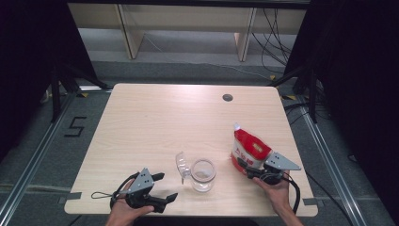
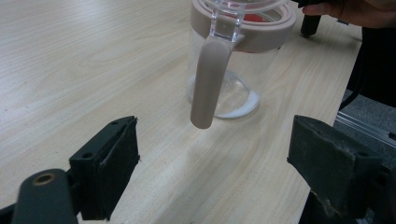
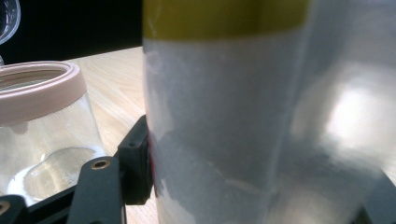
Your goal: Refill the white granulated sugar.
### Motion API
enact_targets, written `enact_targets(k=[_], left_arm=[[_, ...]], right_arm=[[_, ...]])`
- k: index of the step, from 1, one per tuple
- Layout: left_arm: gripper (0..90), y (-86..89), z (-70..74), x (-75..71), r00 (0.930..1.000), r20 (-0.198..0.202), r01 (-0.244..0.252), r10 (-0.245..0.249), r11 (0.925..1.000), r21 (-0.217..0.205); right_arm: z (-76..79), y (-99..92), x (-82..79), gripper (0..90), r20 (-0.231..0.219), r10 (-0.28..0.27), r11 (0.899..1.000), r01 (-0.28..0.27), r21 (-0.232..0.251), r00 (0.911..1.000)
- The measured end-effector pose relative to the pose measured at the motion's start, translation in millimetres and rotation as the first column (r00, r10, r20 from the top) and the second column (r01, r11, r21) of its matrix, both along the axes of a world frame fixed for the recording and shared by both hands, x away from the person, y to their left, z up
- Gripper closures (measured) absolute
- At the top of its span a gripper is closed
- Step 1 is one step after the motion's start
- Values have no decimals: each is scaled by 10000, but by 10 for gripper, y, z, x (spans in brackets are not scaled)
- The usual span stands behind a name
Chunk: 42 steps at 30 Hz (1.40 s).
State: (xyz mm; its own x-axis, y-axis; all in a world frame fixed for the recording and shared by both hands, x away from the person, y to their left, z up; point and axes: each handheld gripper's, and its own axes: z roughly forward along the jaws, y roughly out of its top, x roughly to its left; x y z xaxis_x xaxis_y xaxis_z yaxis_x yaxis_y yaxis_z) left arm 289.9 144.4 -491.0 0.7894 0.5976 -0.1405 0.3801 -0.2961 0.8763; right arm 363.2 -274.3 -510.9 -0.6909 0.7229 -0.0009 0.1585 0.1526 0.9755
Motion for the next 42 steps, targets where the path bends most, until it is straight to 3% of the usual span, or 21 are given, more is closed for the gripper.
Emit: enact_targets(k=[4,5,6,8,13,14,15,16,17,19,24,27,28,31,33,34,36,37,40,41,42], left_arm=[[157,3,2,0,10000,37,32,-32,9999,149],[157,0,0,-3,10000,-12,-7,7,9999,117],[157,0,0,-2,10000,-9,-4,4,9999,128],[157,2,0,-2,10000,-4,22,-22,9999,144],[157,-3,-13,6,10000,-32,79,-78,9999,118],[157,-6,-13,4,10000,-31,76,-75,9999,117],[157,-7,-12,4,10000,-44,70,-70,9999,100],[157,-7,-13,4,10000,-53,71,-71,9999,95],[157,-7,-13,4,10000,-55,77,-77,9999,95],[157,-8,-14,3,9999,-52,94,-93,9999,108],[157,-12,-11,-2,9998,36,171,-172,9996,224],[158,-14,-11,-2,9999,41,155,-156,9998,146],[158,-12,-10,-2,9998,58,176,-177,9997,159],[159,-15,-3,-10,9999,85,95,-96,9999,111],[159,-10,-1,-7,9999,97,133,-133,9999,82],[159,-5,1,-3,9998,125,177,-179,9998,111],[159,-6,0,-5,9999,77,115,-116,9999,59],[159,-5,1,-6,9999,79,100,-100,9999,88],[159,4,-4,1,9999,80,122,-123,9997,192],[159,2,-5,3,9999,88,139,-141,9998,160],[159,2,-3,1,9999,95,125,-126,9998,170]], right_arm=[[-10,9,5,375,-242,193,9995,-187,271,9995],[-6,-10,22,374,-44,179,9998,-180,-77,9998],[-15,0,30,374,-4,295,9993,-294,242,9996],[-18,-16,37,377,109,311,9995,-311,-37,9995],[-36,-8,45,379,-141,291,9990,-286,336,9995],[-32,-21,56,380,40,361,9993,-362,93,9993],[-32,-16,33,383,-290,278,9993,-270,260,9992],[-37,-13,42,395,-27,259,9992,-258,294,9997],[-34,2,26,402,-235,308,9981,-295,539,9992],[-25,-11,25,415,-180,216,9996,-212,199,9996],[-22,-15,40,445,48,388,9992,-389,77,9992],[-13,-2,10,452,-206,99,9997,-95,221,9997],[-17,13,18,454,57,94,9992,-96,397,9999],[19,1,-5,461,-395,360,9993,-355,123,9986],[30,-5,3,464,-92,367,9988,-370,-309,9993],[28,7,10,467,148,526,9985,-523,-158,9985],[49,17,7,471,310,775,9965,-764,-353,9965],[53,37,-17,471,405,449,9984,-434,-370,9982],[86,53,-36,474,727,871,9909,-790,-1086,9935],[88,68,-56,474,674,847,9916,-775,-1033,9941],[95,84,-49,475,1042,976,9887,-845,-1238,9898]])
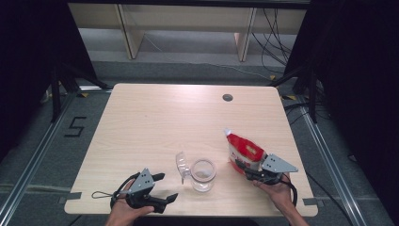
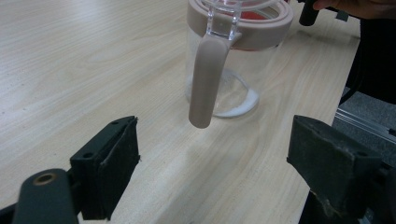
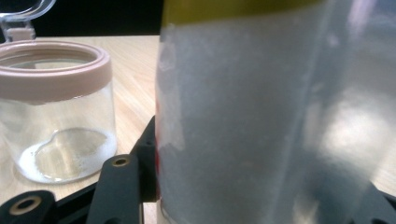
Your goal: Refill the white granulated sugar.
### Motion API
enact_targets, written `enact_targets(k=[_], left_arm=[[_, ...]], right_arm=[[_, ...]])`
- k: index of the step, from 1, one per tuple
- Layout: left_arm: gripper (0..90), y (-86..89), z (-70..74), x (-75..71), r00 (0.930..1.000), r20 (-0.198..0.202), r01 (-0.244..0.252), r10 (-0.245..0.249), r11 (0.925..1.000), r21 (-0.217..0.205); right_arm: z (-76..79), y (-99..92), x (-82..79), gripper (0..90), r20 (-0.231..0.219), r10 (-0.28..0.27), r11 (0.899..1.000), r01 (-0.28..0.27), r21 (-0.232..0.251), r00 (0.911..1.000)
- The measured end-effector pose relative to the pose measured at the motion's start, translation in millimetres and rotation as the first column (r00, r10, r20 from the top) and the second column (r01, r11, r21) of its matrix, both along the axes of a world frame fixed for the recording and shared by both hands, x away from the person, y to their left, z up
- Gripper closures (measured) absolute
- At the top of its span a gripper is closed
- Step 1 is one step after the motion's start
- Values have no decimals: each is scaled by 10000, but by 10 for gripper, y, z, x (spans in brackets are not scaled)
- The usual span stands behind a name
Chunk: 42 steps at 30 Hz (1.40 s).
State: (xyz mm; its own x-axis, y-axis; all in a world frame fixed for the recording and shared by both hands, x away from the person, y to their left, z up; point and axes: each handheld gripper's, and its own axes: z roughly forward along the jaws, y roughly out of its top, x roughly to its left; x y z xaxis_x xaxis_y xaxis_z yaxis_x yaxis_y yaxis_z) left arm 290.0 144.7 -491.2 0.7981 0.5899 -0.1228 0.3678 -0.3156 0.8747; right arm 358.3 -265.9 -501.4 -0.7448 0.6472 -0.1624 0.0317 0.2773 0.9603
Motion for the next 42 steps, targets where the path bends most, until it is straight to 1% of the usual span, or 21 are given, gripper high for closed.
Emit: enact_targets(k=[5,6,7,9,10,12,14,16,18,22,23,25,28,29,31,34,35,36,40,41,42], left_arm=[[159,3,2,-4,10000,-60,-65,65,10000,-28],[159,4,1,0,10000,-11,-2,2,10000,20],[159,3,-1,0,10000,-16,3,-3,10000,18],[159,4,1,0,10000,-5,2,-2,10000,61],[159,2,4,-4,10000,-20,-2,2,10000,-12],[159,0,1,-3,10000,-30,16,-16,9999,-106],[160,5,2,0,10000,-27,16,-16,10000,-63],[160,0,1,-3,10000,-31,2,-3,9999,-129],[160,-1,2,-3,10000,-28,7,-8,9999,-137],[160,5,5,-1,10000,2,28,-28,9999,-99],[160,2,4,-1,10000,-10,1,-2,9999,-148],[160,3,3,-1,10000,-21,-12,12,9999,-146],[160,2,3,-2,10000,-17,2,-2,9999,-143],[160,3,3,-1,10000,-17,-10,10,9999,-154],[160,5,3,-2,10000,-19,-9,9,9999,-158],[160,12,4,1,10000,-8,-1,1,9999,-120],[160,13,6,1,10000,-4,4,-4,9999,-113],[160,14,6,1,10000,-5,7,-7,9999,-118],[160,15,6,1,10000,-32,-30,30,9999,-139],[160,15,6,0,10000,-25,-35,34,9999,-141],[160,16,7,0,10000,-24,-35,34,9999,-141]], right_arm=[[45,32,-34,478,141,287,9986,-281,-442,9995],[50,50,-43,479,246,192,9989,-182,-422,9995],[63,49,-45,479,265,401,9975,-385,-599,9988],[63,69,-65,480,198,302,9983,-291,-507,9993],[71,64,-68,481,183,392,9972,-379,-641,9991],[76,72,-68,482,376,371,9976,-348,-599,9986],[92,64,-77,482,255,415,9969,-397,-676,9988],[101,57,-65,483,545,311,9975,-275,-645,9980],[119,46,-76,484,432,316,9978,-290,-597,9986],[170,31,-79,484,926,306,9951,-216,-964,9952],[173,37,-90,484,995,233,9956,-141,-923,9948],[190,46,-108,484,1114,339,9930,-209,-1163,9932],[216,79,-141,485,1394,566,9831,-309,-1802,9886],[226,94,-163,486,1375,678,9799,-401,-1952,9882],[238,139,-197,486,1627,745,9758,-383,-2152,9839],[269,169,-231,487,2028,1145,9545,-511,-2938,9725],[268,179,-248,487,2052,1042,9539,-393,-2977,9732],[283,182,-255,487,2157,1230,9430,-464,-3295,9687],[305,180,-279,488,2640,1387,9217,-269,-3870,9545],[311,177,-283,488,2600,1461,9179,-327,-3955,9545],[322,169,-286,488,2690,1504,9098,-268,-4141,9513]])
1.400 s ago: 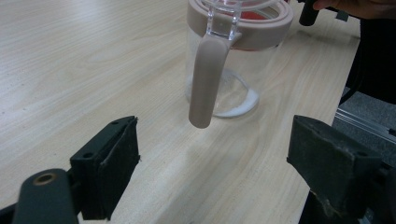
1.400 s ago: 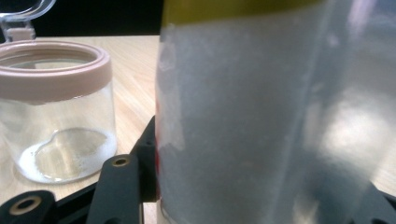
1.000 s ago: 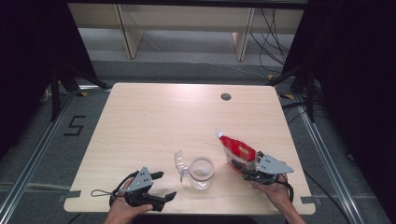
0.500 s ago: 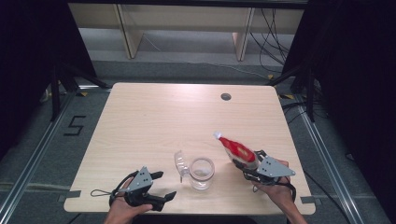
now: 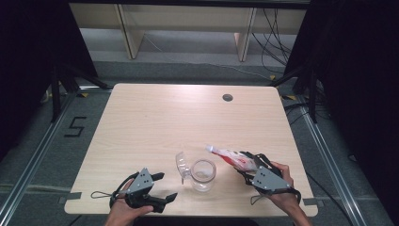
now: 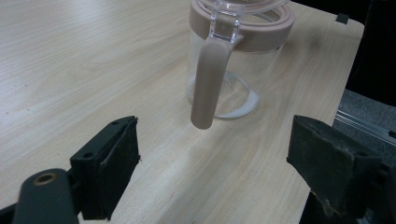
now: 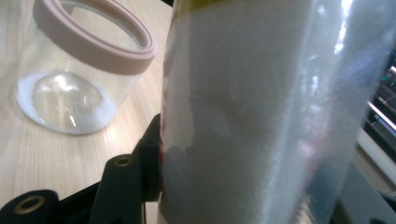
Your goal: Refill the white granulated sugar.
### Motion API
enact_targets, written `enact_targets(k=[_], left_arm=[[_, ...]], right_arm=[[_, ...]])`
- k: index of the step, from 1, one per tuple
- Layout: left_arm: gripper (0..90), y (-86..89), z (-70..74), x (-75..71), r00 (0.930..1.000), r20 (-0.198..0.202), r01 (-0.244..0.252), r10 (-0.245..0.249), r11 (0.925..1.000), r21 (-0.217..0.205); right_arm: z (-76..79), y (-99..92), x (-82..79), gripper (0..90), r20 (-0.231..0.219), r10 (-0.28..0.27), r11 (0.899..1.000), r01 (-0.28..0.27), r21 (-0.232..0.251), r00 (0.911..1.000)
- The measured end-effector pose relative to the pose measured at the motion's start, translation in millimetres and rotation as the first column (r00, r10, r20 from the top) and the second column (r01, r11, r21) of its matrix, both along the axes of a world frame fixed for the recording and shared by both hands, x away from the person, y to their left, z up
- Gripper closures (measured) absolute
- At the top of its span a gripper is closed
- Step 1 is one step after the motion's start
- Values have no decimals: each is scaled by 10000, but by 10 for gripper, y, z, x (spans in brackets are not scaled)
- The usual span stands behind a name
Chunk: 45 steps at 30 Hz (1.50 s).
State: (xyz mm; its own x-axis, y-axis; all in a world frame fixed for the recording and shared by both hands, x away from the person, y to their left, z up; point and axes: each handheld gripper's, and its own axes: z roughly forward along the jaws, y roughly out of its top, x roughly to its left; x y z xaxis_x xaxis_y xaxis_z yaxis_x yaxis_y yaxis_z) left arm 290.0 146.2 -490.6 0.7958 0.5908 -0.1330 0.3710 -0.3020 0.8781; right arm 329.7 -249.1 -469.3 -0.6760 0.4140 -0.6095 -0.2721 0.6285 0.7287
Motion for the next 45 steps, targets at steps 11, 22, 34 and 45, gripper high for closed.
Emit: enact_targets(k=[11,22,34,45], left_arm=[[160,2,-12,5,9999,-23,-136,136,9999,73],[160,27,-13,31,9999,73,-78,75,9993,354],[160,12,-14,19,9999,-2,-164,164,9999,20],[160,19,-13,18,9999,12,-136,136,9999,102]], right_arm=[[60,12,-27,490,1306,335,9836,-95,-1802,9909],[94,48,-5,493,2413,936,9409,-66,-3385,9659],[112,45,-77,495,2814,915,9042,387,-4255,9552],[178,129,-94,497,3635,2077,8336,301,-5515,9081]])
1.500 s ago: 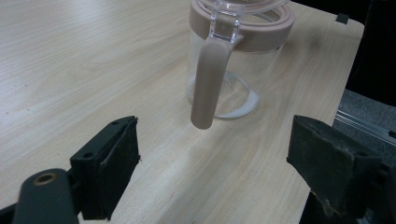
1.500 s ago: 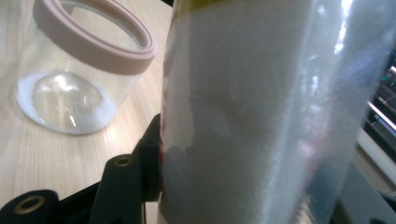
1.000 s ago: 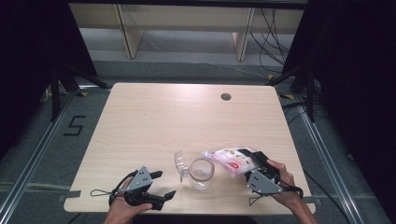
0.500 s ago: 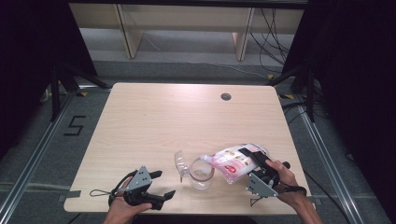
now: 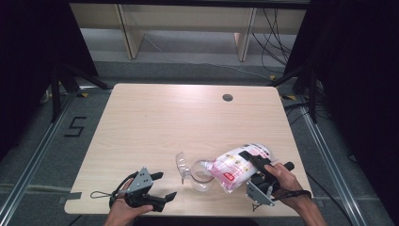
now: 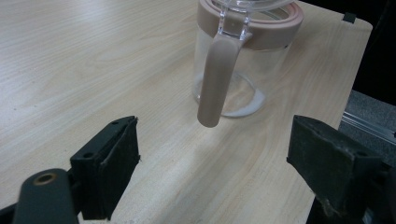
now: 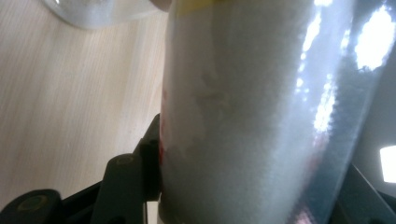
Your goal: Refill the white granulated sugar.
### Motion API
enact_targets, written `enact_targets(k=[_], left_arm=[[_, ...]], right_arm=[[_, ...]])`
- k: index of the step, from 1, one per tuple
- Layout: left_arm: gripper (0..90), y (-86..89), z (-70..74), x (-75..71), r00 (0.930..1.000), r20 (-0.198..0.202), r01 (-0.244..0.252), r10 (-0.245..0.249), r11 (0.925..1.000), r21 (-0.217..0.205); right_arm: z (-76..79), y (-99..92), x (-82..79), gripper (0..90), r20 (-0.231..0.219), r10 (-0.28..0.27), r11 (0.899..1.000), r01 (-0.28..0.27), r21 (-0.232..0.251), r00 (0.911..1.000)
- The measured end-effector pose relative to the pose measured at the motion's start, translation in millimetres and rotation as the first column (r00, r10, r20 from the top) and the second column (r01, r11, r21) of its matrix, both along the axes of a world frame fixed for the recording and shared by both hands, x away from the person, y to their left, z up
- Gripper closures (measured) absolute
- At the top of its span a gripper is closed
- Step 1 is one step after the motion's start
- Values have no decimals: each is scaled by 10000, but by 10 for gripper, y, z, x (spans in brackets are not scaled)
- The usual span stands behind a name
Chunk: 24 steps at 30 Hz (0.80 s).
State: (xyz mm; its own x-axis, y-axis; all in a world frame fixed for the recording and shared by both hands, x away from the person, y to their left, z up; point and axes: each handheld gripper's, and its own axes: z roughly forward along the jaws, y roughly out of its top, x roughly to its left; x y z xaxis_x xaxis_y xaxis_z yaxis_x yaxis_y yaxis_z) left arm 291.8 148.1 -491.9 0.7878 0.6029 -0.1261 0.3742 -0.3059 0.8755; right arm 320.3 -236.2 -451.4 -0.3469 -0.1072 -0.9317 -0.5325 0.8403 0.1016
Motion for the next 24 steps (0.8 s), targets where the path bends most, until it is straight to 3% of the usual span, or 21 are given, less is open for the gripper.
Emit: enact_targets(k=[2,11,17,20,24], left_arm=[[160,0,-1,2,10000,1,9,-9,10000,3],[160,-2,-4,0,10000,-29,-49,49,10000,6],[160,1,-5,4,10000,-35,-40,40,10000,-39],[160,1,-5,3,10000,-42,-52,52,10000,-41],[160,1,-6,2,10000,-39,-32,32,10000,-36]], right_arm=[[-25,-7,-24,498,-171,-310,9992,314,246,9994],[19,55,-47,500,743,30,9955,40,-947,9972],[37,74,-58,501,914,107,9928,3,-1194,9958],[40,70,-60,502,862,-117,9924,222,-1214,9962],[52,86,-49,503,1243,68,9860,141,-1662,9922]])
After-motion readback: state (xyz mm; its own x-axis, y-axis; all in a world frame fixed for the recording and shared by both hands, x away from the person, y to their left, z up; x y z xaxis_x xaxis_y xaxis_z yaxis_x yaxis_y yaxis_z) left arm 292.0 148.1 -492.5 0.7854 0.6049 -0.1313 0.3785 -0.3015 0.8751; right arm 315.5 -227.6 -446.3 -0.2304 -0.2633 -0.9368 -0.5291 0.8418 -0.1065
